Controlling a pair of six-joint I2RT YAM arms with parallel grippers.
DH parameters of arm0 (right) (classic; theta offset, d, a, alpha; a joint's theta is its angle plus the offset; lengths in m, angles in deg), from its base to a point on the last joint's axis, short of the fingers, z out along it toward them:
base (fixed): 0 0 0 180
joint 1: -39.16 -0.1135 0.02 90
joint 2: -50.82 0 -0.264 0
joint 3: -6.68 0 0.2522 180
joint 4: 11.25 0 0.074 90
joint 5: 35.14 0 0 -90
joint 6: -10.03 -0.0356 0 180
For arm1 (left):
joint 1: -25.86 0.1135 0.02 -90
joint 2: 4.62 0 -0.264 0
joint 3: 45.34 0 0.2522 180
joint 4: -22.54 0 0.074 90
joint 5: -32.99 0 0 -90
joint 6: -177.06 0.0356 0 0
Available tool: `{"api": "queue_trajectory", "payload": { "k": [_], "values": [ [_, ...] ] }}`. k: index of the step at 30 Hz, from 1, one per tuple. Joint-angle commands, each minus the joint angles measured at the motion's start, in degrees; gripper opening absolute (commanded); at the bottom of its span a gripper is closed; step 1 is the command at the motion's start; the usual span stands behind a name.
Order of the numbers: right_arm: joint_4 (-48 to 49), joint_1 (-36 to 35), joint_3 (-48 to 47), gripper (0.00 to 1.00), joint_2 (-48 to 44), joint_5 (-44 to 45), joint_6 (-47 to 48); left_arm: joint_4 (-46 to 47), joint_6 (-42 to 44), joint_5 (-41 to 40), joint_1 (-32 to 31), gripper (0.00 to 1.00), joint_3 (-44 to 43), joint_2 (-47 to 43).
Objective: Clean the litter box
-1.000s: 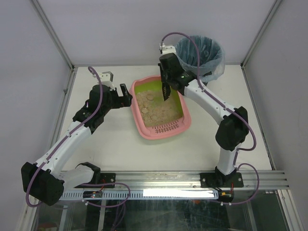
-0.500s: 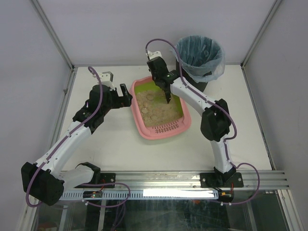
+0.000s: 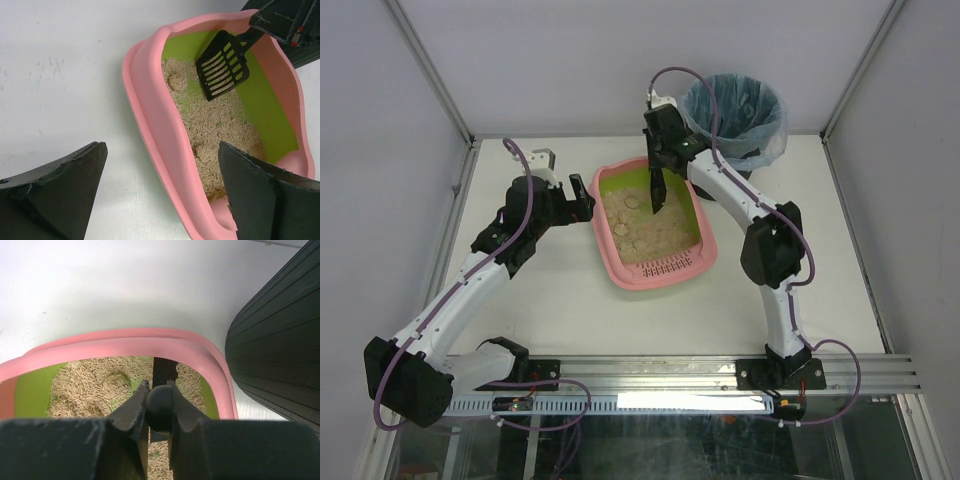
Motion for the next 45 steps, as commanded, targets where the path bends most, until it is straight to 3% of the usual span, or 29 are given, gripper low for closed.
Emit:
{"api": "queue_trajectory", "payload": {
  "k": [1,22,36,45],
  "values": [
    [-0.29,0.71,-0.64,0.00,0.50,-5.62,-5.42,1.71,0.21,0.96,0.61,0.99,-1.61,-1.09],
    [17.26,1.28,27.05,0.00,-12.16,-7.13,-21.82,1.71,0.13,1.34,0.63,0.99,-1.62,-0.58],
    [25.61,1.29,35.87,0.00,-9.15,-3.29,-33.00,1.68,0.07,1.77,0.62,0.99,-1.61,0.04],
    [38.50,1.16,46.88,0.00,-12.53,-6.18,-42.04,1.73,0.08,1.90,0.63,0.99,-1.58,-0.12]
  ]
}}
